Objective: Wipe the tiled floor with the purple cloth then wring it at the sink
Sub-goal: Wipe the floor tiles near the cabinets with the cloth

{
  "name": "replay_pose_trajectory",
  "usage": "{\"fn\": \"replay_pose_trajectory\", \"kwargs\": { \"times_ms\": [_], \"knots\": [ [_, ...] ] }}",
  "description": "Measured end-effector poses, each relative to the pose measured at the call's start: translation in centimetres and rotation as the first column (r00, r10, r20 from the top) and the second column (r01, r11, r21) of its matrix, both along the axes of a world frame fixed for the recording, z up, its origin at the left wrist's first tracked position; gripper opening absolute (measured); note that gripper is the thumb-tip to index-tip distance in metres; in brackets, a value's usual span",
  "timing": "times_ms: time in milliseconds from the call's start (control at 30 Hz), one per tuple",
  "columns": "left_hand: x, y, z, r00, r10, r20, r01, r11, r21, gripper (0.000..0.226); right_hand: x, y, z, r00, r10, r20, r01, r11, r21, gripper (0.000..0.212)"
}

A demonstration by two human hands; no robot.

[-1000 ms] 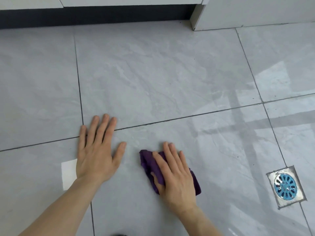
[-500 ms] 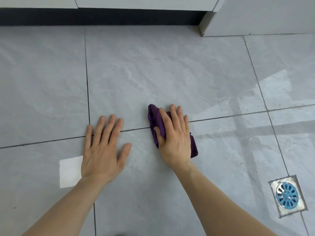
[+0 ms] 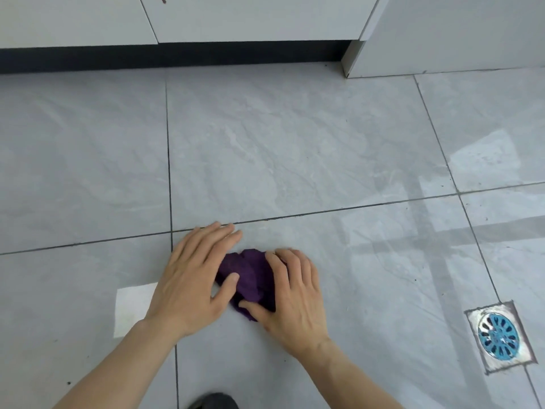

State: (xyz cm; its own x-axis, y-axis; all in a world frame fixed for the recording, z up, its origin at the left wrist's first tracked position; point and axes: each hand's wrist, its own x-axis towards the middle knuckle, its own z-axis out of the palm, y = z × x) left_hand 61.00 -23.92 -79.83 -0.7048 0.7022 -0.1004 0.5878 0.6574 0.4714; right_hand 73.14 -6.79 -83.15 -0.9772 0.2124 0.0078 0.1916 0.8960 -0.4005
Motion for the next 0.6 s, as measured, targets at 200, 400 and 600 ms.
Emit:
{"fn": "replay_pose_trajectory", "kwargs": {
  "times_ms": [200,400,600],
  "knots": [
    [3.8,0.4,0.2,0.994,-0.094,0.054,0.100,0.987,-0.127,0.064,2.1,0.5,0.8,0.997,0.073,0.037,-0.073,0.997,0.017,0.071],
    [5.9,-0.3,0.4,0.996,-0.068,-0.049,0.056,0.975,-0.215,0.072,3.3,0.0,1.6,0.989,0.148,0.006,-0.148,0.989,-0.017,0.048],
    [9.2,-0.7,0.8,0.993,-0.111,-0.038,0.093,0.944,-0.318,0.072,5.4,0.4,2.1,0.951,0.301,0.075,-0.307,0.947,0.092,0.049]
  ]
}}
